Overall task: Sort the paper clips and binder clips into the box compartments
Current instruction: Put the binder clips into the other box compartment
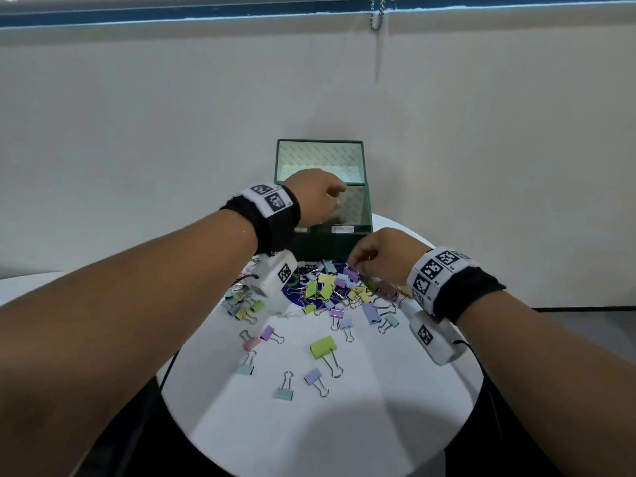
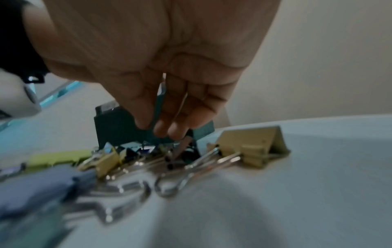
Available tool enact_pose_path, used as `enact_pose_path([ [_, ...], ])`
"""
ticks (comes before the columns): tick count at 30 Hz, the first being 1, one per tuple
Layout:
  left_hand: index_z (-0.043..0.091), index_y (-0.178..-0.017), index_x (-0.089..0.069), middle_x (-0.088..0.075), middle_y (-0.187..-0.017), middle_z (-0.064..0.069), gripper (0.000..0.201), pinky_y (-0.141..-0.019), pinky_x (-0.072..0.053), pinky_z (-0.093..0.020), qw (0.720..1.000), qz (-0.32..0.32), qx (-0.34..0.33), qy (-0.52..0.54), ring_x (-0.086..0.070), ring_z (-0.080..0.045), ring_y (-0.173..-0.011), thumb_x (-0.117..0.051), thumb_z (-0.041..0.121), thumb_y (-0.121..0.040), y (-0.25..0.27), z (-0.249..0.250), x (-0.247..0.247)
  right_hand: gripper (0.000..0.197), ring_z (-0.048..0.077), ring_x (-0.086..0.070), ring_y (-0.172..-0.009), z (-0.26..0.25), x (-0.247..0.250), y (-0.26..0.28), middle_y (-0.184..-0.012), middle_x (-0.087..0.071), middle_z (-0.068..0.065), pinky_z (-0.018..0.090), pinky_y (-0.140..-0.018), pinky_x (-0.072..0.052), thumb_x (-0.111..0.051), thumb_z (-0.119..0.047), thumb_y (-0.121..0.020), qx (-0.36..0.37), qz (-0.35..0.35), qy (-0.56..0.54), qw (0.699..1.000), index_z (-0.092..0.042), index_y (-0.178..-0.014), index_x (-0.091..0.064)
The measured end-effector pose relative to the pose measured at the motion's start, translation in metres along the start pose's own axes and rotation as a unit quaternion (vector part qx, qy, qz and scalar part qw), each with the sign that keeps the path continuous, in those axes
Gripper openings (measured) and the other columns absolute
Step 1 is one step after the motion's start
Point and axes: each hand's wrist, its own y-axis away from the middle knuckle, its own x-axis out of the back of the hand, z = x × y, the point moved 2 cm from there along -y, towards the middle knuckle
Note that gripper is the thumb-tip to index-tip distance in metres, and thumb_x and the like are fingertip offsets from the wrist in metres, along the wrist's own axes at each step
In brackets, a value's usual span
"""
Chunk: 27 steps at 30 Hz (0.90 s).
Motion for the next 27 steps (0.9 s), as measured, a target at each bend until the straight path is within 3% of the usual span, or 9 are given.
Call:
enact_pose_path([
  [2,0.031,-0.115,-0.066,-0.066,-0.11,0.013,0.021,-0.091,-0.05,-0.029,0.999,0.028,-0.027,0.029,-0.061,-0.005,-0.095,-0.059,0.024,-0.097,0.023,-0.007,0.003,0.017,-0.003,-0.063,-0.072,-0.006,-0.006,0.004,-0.081,-0.07,-0.022,0.016,-0.065,-0.047,-0.073,-0.024,-0.087,0.0,-0.019,-0.021,1.0,-0.038,-0.096,-0.077],
  [4,0.034,-0.103,-0.067,-0.06,-0.091,0.02,0.014,-0.081,-0.052,-0.025,0.998,-0.008,-0.061,-0.014,-0.055,0.004,-0.081,-0.061,0.026,-0.095,0.046,-0.012,-0.001,0.02,-0.004,-0.061,-0.076,-0.014,-0.013,0.005,-0.083,-0.067,-0.024,0.015,-0.065,-0.042,-0.072,-0.029,-0.089,0.032,-0.045,-0.009,0.998,-0.041,-0.106,-0.075],
  [7,0.041,-0.121,-0.065,-0.055,-0.086,0.019,0.031,-0.069,-0.048,-0.02,0.975,-0.158,-0.096,-0.121,-0.054,0.002,-0.076,-0.063,0.029,-0.092,0.073,-0.021,-0.02,0.032,0.003,-0.063,-0.078,-0.022,-0.023,0.002,-0.082,-0.066,-0.022,0.021,-0.074,-0.046,-0.066,-0.022,-0.093,0.067,-0.075,0.017,0.995,-0.041,-0.117,-0.072],
  [10,0.053,-0.137,-0.045,-0.049,-0.103,0.009,0.053,-0.084,-0.05,-0.03,0.954,-0.217,-0.12,-0.172,-0.054,-0.009,-0.092,-0.061,0.032,-0.091,0.088,-0.024,-0.039,0.042,0.007,-0.063,-0.084,-0.021,-0.021,0.002,-0.096,-0.069,-0.021,0.024,-0.078,-0.049,-0.06,-0.012,-0.091,0.037,-0.071,0.025,0.996,-0.042,-0.118,-0.071],
  [13,0.05,-0.141,-0.042,-0.046,-0.112,0.01,0.054,-0.09,-0.048,-0.03,0.953,-0.198,-0.134,-0.185,-0.052,-0.011,-0.102,-0.058,0.033,-0.093,0.092,-0.024,-0.048,0.035,0.004,-0.06,-0.069,-0.02,-0.02,0.006,-0.085,-0.064,-0.016,0.02,-0.064,-0.049,-0.056,-0.01,-0.093,0.012,-0.056,0.019,0.998,-0.037,-0.111,-0.069],
  [17,0.04,-0.127,-0.06,-0.056,-0.107,0.014,0.036,-0.09,-0.05,-0.029,0.969,-0.169,-0.111,-0.145,-0.055,-0.01,-0.097,-0.058,0.03,-0.093,0.09,-0.027,-0.049,0.014,0.016,-0.067,-0.066,-0.015,-0.024,0.004,-0.083,-0.071,-0.003,0.026,-0.057,-0.053,-0.059,-0.013,-0.088,-0.019,-0.025,0.008,0.999,-0.027,-0.09,-0.062],
  [21,0.037,-0.112,-0.066,-0.059,-0.099,0.017,0.024,-0.084,-0.053,-0.029,0.977,-0.153,-0.087,-0.118,-0.057,-0.007,-0.089,-0.062,0.038,-0.088,0.092,-0.035,-0.048,0.016,0.015,-0.067,-0.069,-0.013,-0.022,0.003,-0.08,-0.068,-0.007,0.028,-0.066,-0.057,-0.075,-0.027,-0.082,-0.022,-0.019,0.023,0.999,-0.027,-0.085,-0.059],
  [24,0.031,-0.105,-0.066,-0.056,-0.098,0.015,0.022,-0.08,-0.053,-0.029,0.981,-0.145,-0.087,-0.098,-0.057,-0.008,-0.085,-0.066,0.043,-0.087,0.093,-0.04,-0.046,0.018,0.014,-0.063,-0.077,-0.014,-0.02,0.005,-0.087,-0.066,-0.008,0.026,-0.068,-0.052,-0.077,-0.027,-0.081,0.006,-0.012,0.038,0.999,-0.027,-0.085,-0.059],
  [27,0.032,-0.098,-0.065,-0.053,-0.102,0.014,0.023,-0.08,-0.05,-0.028,0.984,-0.125,-0.098,-0.084,-0.055,-0.007,-0.087,-0.068,0.051,-0.085,0.092,-0.046,-0.042,0.022,0.009,-0.061,-0.083,-0.017,-0.02,0.007,-0.099,-0.063,-0.012,0.023,-0.07,-0.049,-0.076,-0.029,-0.083,0.031,-0.037,0.05,0.998,-0.037,-0.102,-0.069],
])
